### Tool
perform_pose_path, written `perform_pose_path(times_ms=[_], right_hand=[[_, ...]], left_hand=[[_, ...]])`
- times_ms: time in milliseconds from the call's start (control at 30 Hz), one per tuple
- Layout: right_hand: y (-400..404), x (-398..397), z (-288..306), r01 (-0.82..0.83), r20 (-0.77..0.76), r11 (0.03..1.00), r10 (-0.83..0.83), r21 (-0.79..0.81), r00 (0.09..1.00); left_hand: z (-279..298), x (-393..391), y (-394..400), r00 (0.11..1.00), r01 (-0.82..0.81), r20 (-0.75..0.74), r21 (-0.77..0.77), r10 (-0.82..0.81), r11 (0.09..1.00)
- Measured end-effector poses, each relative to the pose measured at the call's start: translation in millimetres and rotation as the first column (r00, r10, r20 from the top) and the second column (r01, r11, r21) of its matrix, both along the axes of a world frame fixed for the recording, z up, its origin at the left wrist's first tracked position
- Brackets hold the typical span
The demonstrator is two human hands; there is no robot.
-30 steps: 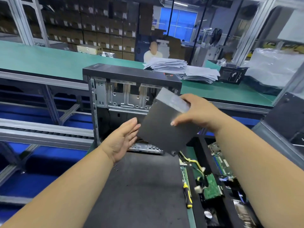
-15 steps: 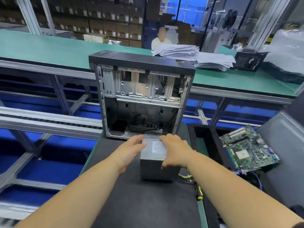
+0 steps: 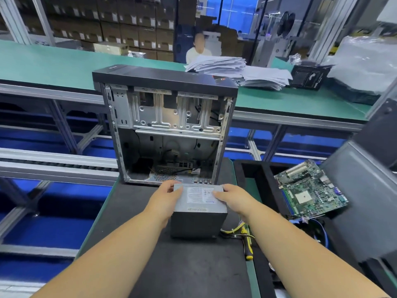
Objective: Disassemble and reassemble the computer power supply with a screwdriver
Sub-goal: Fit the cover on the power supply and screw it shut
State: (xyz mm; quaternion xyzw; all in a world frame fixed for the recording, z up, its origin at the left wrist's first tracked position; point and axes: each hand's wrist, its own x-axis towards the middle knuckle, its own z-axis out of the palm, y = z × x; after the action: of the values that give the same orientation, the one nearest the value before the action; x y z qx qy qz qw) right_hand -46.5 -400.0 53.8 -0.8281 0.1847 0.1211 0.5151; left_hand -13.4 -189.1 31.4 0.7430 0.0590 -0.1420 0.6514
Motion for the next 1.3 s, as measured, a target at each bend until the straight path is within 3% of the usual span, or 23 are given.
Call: perform_pose_path(times_ms=[100, 167, 433, 533, 567, 633, 733, 767, 833, 967, 1033, 1100, 1200, 1300], right_hand=[[3.2, -3.2, -9.4, 0.106, 0.021, 0.978, -0.112, 0.180, 0.993], [4.7, -2.5, -10.9, 0.140, 0.038, 0.967, -0.151, 0.215, 0.988], [7.1, -2.5, -16.6, 0.168, 0.072, 0.954, -0.191, 0.248, 0.979], [3.5, -1.0, -12.8, 0.120, 0.053, 0.975, -0.132, 0.187, 0.990], [1.6, -0.6, -11.5, 0.098, 0.046, 0.985, -0.105, 0.145, 0.993], [-3.3, -0.5, -12.2, 0.072, 0.038, 0.997, -0.073, 0.041, 0.997], [-11.6, -7.5, -20.4, 0.107, 0.007, 0.994, -0.107, 0.037, 0.994], [-14.9, -11.4, -24.2, 0.133, -0.010, 0.991, -0.133, 0.027, 0.991], [-22.9, -18.9, -33.0, 0.189, -0.019, 0.982, -0.189, -0.008, 0.982], [-38.1, -31.1, -47.5, 0.291, 0.013, 0.956, -0.290, -0.026, 0.957], [-45.2, -37.1, -50.1, 0.323, 0.006, 0.944, -0.324, -0.067, 0.946], [-50.2, -42.5, -48.6, 0.343, 0.005, 0.933, -0.345, -0.108, 0.939], [-55.4, -46.9, -41.1, 0.329, 0.050, 0.912, -0.327, -0.245, 0.944], [-55.1, -46.5, -35.9, 0.315, 0.107, 0.897, -0.297, -0.311, 0.949]], left_hand=[[-0.6, 1.5, -2.3, 1.000, -0.013, 0.005, 0.028, 0.013, 1.000], [0.8, 3.4, -2.7, 1.000, -0.021, 0.009, 0.056, 0.021, 0.998], [0.1, 3.9, 3.0, 0.996, 0.024, 0.079, 0.135, -0.035, 0.991], [3.2, 10.4, 14.5, 0.971, 0.161, 0.124, 0.283, -0.203, 0.945], [5.3, 12.1, 18.0, 0.941, 0.237, 0.134, 0.389, -0.309, 0.890], [13.3, 13.2, 20.3, 0.837, 0.347, 0.115, 0.644, -0.535, 0.681], [19.3, 12.5, 10.9, 0.649, 0.272, 0.090, 0.900, -0.755, 0.341], [18.2, 12.9, 6.4, 0.617, 0.233, 0.075, 0.933, -0.783, 0.273], [15.7, 14.4, -0.2, 0.623, 0.192, 0.062, 0.954, -0.780, 0.229], [12.2, 18.3, -1.7, 0.636, 0.133, 0.101, 0.962, -0.765, 0.238], [13.3, 17.2, -2.6, 0.666, 0.134, 0.129, 0.948, -0.734, 0.288], [17.7, 14.2, -3.2, 0.748, 0.140, 0.165, 0.908, -0.642, 0.396], [25.1, 11.7, 2.0, 0.895, 0.149, 0.171, 0.756, -0.411, 0.638], [26.8, 12.4, 10.0, 0.974, 0.191, -0.001, 0.535, -0.225, 0.823]])
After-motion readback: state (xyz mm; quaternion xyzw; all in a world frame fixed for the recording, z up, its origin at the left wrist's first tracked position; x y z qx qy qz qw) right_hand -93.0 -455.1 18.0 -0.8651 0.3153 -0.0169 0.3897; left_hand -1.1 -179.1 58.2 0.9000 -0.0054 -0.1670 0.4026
